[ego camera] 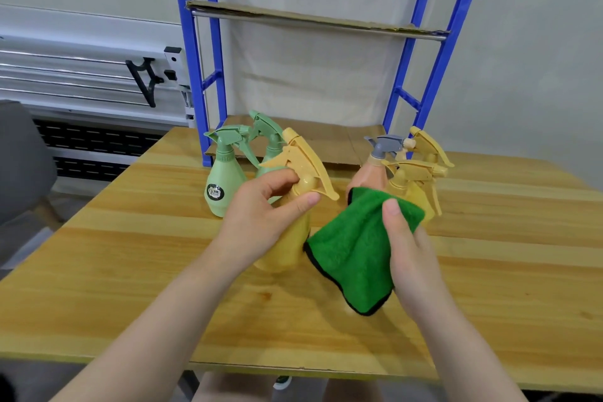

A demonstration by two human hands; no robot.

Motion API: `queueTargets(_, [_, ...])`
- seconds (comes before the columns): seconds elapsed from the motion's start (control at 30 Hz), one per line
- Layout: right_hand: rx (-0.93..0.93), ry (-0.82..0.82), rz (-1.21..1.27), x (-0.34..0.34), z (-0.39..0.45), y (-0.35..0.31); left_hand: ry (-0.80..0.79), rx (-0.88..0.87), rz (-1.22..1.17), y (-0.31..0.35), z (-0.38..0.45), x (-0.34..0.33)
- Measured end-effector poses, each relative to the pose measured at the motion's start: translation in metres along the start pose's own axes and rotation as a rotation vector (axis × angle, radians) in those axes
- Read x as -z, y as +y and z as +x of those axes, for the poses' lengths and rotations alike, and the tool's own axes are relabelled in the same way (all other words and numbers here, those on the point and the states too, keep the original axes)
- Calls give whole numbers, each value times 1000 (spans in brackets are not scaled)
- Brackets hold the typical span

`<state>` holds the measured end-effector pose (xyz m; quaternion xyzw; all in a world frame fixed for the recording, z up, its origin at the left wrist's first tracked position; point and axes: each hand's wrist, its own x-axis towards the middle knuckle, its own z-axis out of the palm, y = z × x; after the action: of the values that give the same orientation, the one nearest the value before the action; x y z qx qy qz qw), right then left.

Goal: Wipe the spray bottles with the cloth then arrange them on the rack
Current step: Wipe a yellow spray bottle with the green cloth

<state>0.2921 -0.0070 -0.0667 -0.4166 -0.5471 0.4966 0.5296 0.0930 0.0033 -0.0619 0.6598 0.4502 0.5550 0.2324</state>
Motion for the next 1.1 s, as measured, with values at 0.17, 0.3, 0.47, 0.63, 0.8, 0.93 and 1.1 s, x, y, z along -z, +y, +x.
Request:
queueTargets(0.17, [278, -67, -182, -10, 8, -19, -19, 41, 223, 1, -2, -1])
queueTargets(0.3, [338, -121, -339, -30, 18, -20, -141, 22, 215, 12, -8, -8])
queueTargets(0.47, [450, 35, -552, -42, 30, -18, -215, -66, 189, 21, -15, -12])
queueTargets(0.63, [574, 170, -701, -46, 36, -6, -199, -21, 175, 16, -18, -14])
queueTargets(0.8, [695, 244, -853, -46, 39, -3, -170, 56, 251, 14, -17, -18])
queueTargets(0.93, [737, 263, -938, -44, 43, -2, -170, 81, 358, 10, -17, -20])
queueTargets(1.1, [683, 253, -1060, -39, 47, -6, -98, 54, 487, 9, -16, -22])
